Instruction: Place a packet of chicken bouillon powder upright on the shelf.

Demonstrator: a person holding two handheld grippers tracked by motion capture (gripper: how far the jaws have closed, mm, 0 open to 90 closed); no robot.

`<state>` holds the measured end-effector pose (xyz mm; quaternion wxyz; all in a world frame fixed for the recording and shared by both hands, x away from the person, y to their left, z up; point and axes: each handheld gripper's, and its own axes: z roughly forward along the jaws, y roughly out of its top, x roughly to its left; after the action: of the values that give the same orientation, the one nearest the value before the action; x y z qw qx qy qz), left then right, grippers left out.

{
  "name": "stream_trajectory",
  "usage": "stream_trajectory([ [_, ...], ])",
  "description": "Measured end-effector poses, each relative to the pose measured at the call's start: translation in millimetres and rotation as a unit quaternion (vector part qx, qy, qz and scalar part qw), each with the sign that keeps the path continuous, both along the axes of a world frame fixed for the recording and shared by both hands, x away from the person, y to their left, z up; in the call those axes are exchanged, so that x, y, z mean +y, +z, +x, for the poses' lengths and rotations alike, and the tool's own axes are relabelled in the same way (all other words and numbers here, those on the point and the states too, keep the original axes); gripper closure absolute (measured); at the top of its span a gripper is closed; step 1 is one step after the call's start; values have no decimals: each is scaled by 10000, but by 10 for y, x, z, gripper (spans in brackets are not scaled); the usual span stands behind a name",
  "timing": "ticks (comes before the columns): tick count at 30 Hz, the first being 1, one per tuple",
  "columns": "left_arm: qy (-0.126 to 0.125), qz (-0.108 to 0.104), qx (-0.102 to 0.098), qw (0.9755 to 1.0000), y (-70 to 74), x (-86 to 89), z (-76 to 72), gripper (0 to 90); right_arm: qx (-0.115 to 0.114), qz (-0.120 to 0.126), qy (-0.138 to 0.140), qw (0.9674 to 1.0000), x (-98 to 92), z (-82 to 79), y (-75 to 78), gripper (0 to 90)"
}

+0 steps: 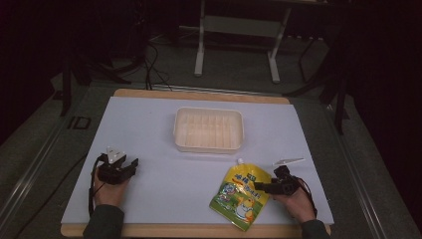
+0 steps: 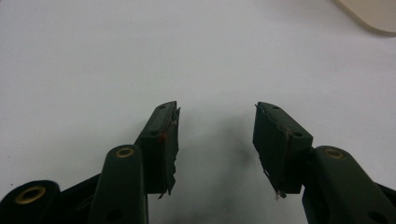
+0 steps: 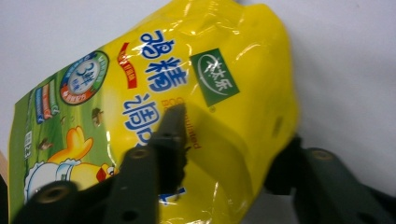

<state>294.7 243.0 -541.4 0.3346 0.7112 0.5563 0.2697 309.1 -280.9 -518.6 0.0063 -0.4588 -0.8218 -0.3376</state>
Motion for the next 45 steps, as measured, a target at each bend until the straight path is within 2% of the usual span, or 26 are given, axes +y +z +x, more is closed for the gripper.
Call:
stream_trajectory([
  [1,1,-3,1,10000,0,0,0,498,142,46,-37,9999,-2,22,-3,689],
  [2,3,-2,5,10000,-1,-1,1,498,142,46,-37,9999,-2,22,-3,689],
  [6,8,5,1,10000,-1,-1,1,498,228,-61,-31,9997,5,26,-5,857],
  [7,7,3,1,10000,0,-1,0,498,321,-45,-116,9994,4,26,-2,874],
  [8,8,1,1,10000,0,-1,0,498,519,48,-266,9983,1,35,8,892],
  [9,8,1,1,10000,0,-1,0,498,604,78,-292,9977,-4,40,21,898],
  [12,12,4,-2,10000,0,0,0,497,604,57,-249,9978,4,32,49,900],
  [16,22,-8,-11,10000,0,0,-1,498,403,-36,-195,9990,34,-3,105,900],
  [25,26,-4,-14,10000,0,-1,-2,494,217,181,-140,9995,21,34,243,900],
  [30,30,-14,-20,10000,1,-1,-2,495,150,156,-92,9997,48,56,315,900],
  [33,21,0,-13,10000,1,-2,-2,494,9,332,-58,9994,55,66,418,900],
  [40,24,-10,-18,10000,1,-1,-3,494,-191,330,-108,9992,72,99,523,900],
  [45,24,-10,-19,10000,1,-1,-3,494,-433,459,-212,9978,31,116,667,900],
])
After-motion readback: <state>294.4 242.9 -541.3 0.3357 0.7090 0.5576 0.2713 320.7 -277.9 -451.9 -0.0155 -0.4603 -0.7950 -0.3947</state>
